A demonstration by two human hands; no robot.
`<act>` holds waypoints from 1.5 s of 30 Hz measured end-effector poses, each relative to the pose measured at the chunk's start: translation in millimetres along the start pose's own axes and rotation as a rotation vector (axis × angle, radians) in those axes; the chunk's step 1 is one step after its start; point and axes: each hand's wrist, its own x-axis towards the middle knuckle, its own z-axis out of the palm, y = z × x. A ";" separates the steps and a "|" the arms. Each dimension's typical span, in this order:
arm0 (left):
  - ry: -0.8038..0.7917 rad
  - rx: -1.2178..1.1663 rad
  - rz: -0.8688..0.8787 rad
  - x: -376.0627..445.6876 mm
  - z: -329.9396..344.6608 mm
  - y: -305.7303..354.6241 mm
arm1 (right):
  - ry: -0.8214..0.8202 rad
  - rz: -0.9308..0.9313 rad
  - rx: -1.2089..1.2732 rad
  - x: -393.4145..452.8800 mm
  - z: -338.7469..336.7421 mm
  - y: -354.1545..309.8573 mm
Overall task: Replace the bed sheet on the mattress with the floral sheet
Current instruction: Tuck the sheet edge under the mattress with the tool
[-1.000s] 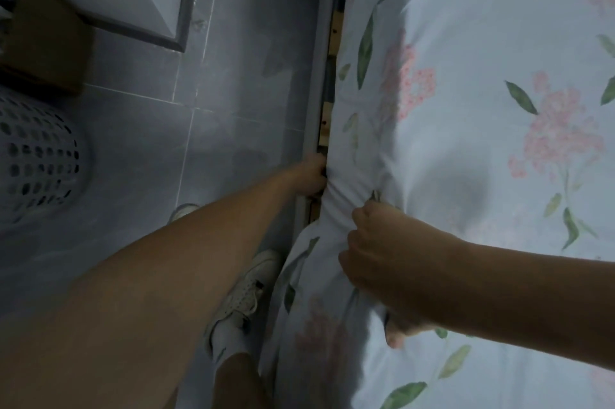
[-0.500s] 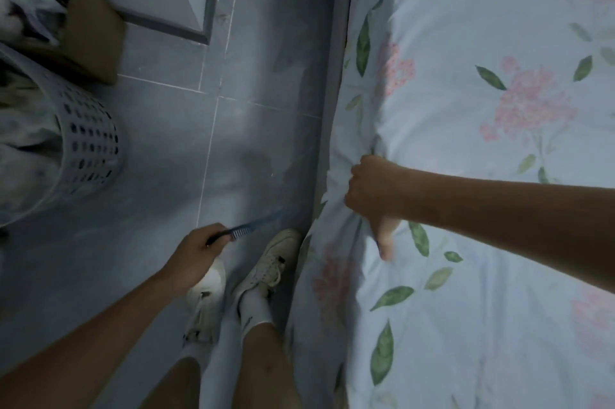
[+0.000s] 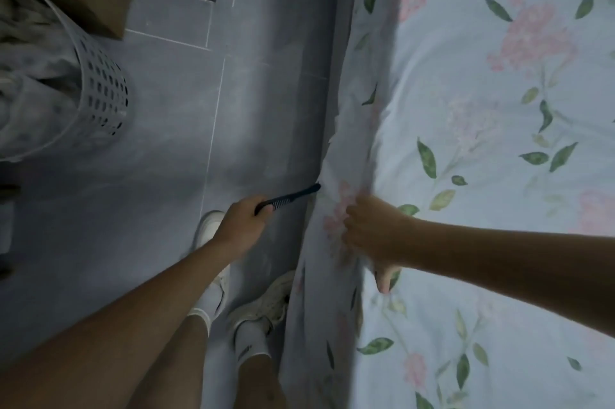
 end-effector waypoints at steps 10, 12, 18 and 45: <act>0.035 0.219 0.108 -0.8 33.4 37.9 | 0.039 0.029 -0.125 -16.1 16.5 -7.0; 0.111 0.285 0.106 1.4 33.5 43.7 | 0.093 0.022 -0.129 -25.5 21.2 -8.6; 0.267 0.268 0.035 4.5 25.2 31.0 | 0.184 0.042 -0.113 -45.9 29.3 -11.1; -0.022 0.006 0.024 -73.3 13.8 -113.4 | 0.343 0.095 -0.024 -12.1 27.8 -62.6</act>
